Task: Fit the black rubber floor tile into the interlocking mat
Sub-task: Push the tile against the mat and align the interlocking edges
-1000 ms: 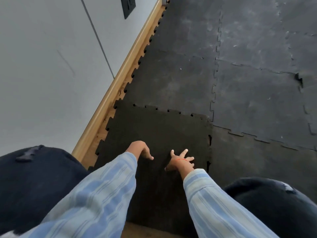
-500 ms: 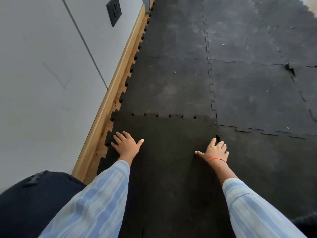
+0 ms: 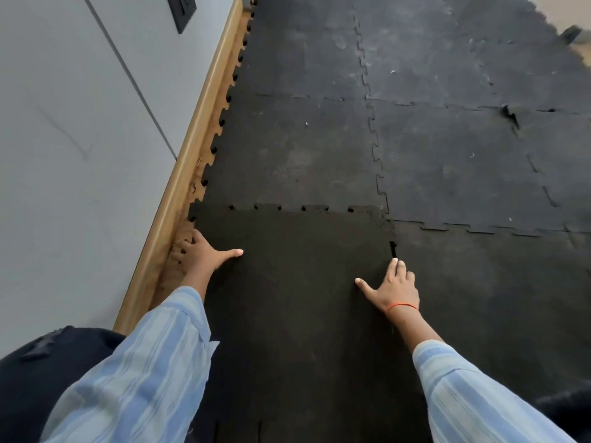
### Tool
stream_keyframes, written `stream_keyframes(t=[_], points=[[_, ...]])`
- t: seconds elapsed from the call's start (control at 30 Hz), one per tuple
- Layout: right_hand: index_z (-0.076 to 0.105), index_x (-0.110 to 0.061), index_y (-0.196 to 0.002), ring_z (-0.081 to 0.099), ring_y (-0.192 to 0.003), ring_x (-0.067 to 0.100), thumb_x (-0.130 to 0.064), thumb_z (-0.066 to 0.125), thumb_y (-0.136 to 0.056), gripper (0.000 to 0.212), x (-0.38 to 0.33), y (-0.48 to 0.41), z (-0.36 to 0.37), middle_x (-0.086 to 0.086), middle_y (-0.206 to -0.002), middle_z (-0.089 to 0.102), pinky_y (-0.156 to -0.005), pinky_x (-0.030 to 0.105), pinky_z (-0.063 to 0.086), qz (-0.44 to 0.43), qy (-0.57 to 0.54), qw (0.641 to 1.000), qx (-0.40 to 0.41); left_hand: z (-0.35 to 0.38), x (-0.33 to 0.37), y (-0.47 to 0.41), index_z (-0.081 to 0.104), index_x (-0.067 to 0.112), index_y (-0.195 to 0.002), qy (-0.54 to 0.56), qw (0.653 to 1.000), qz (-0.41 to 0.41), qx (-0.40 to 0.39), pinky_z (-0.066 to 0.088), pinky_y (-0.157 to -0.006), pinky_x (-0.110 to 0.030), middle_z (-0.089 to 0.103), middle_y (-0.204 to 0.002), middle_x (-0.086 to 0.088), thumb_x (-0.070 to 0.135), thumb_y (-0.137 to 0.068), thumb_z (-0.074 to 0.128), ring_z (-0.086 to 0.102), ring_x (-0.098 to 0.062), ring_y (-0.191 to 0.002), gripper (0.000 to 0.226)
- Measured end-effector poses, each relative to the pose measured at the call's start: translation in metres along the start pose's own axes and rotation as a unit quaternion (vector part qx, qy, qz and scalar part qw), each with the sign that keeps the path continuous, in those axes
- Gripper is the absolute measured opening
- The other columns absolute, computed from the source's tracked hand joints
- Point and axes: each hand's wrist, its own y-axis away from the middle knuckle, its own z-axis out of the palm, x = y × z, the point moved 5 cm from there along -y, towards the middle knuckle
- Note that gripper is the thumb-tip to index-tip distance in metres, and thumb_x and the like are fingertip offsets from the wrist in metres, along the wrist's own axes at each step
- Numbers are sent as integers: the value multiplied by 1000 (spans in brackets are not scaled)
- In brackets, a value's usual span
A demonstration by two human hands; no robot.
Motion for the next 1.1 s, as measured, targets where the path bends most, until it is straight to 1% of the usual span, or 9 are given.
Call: stream_keyframes(t=[0.2, 0.33, 0.47, 0.57, 0.7, 0.77, 0.9, 1.0, 1.1], points=[[10, -2, -151, 29, -133, 32, -81, 45, -74, 116, 11, 21, 6, 10, -155, 20, -102, 43, 41, 22, -5, 1000, 18, 6, 7, 6, -2, 18, -152, -51, 998, 42, -22, 28, -109, -57, 1, -158, -22, 63, -59, 79, 13, -46, -143, 132], [22, -3, -149, 29, -133, 34, -83, 42, -73, 112, 14, 17, -1, 12, -151, 30, -106, 46, 37, 38, -60, 997, 31, 5, 8, 12, -1, 18, -152, -56, 997, 43, -22, 28, -110, -57, 2, -157, -22, 60, -60, 80, 13, -46, -142, 130], [14, -6, -152, 13, -146, 31, -80, 44, -76, 110, 8, 8, 0, 12, -158, 19, -119, 48, 15, 57, -136, 989, 20, 13, 19, 24, -6, 21, -152, -71, 996, 44, -40, 15, -111, -63, -11, -158, -22, 70, -61, 73, -1, -48, -143, 130], [1, -3, -152, 3, -149, 24, -72, 55, -77, 115, -9, -6, -1, 12, -161, 6, -119, 49, 1, 54, -193, 980, 2, 38, 53, 42, -13, 24, -151, -122, 982, 119, -79, 1, -110, -67, -23, -156, -19, 78, -58, 67, -15, -45, -142, 134], [7, 6, -149, 12, -146, 35, -57, 70, -76, 115, -17, -15, -8, 23, -157, 11, -120, 42, 14, 144, -304, 941, 27, 69, 86, 62, -16, 24, -151, -184, 948, 243, -86, 0, -111, -64, -26, -157, -11, 81, -60, 61, -18, -34, -145, 132], [12, 5, -149, 16, -143, 38, -59, 70, -74, 114, -17, -21, -11, 25, -155, 15, -118, 44, 20, 183, -288, 940, -6, 67, 91, 59, -16, 22, -151, -202, 938, 273, -65, 0, -112, -62, -25, -158, -7, 83, -61, 58, -17, -29, -146, 131], [18, 2, -148, 21, -139, 38, -64, 71, -69, 117, -18, -24, -9, 23, -152, 21, -112, 45, 29, 168, -235, 957, -7, 38, 99, 32, -13, 14, -151, -226, 928, 294, -22, 2, -114, -59, -14, -161, -5, 83, -58, 60, -10, -25, -148, 137], [18, 3, -148, 23, -138, 37, -69, 70, -65, 122, -15, -23, -7, 22, -151, 23, -112, 44, 29, 148, -214, 966, 4, 23, 102, 16, -3, 11, -153, -261, 916, 306, -8, 6, -116, -56, 3, -162, -7, 80, -59, 63, 0, -24, -149, 134], [20, 3, -148, 20, -140, 37, -71, 70, -63, 123, -13, -24, -9, 22, -151, 23, -114, 46, 26, 138, -227, 964, -13, 24, 104, 15, 3, 10, -153, -281, 909, 308, 0, 11, -117, -53, 10, -161, -10, 76, -60, 66, 6, -26, -148, 130]])
